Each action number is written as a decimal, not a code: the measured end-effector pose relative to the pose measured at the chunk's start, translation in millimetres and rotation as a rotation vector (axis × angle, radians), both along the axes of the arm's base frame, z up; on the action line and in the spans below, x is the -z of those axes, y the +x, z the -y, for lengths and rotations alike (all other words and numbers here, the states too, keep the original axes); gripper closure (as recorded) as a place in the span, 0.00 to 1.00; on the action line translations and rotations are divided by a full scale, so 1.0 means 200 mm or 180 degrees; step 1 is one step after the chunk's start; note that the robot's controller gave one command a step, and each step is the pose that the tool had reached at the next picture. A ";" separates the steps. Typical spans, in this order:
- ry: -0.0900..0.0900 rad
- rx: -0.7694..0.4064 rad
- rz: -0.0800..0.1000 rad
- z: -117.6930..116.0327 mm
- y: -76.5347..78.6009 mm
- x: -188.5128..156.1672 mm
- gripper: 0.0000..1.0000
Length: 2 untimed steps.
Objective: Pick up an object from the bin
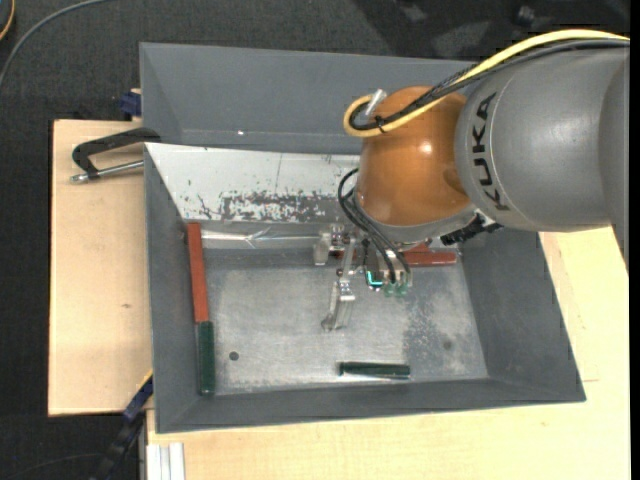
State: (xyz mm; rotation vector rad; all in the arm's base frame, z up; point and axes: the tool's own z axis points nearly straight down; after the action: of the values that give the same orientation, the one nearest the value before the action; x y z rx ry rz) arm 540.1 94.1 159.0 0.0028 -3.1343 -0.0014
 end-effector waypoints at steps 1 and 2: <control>-0.0004 -0.0477 -0.0001 0.34 -0.26 0.46 0.00; 0.0002 -0.0484 0.0027 0.33 -0.24 0.44 1.00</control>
Offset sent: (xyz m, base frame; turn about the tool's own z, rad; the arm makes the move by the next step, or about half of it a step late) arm -0.0491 -0.0660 -0.0890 -0.1535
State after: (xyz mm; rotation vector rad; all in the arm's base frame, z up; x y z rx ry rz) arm 491.8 28.6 71.4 0.2414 -3.1334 -0.0016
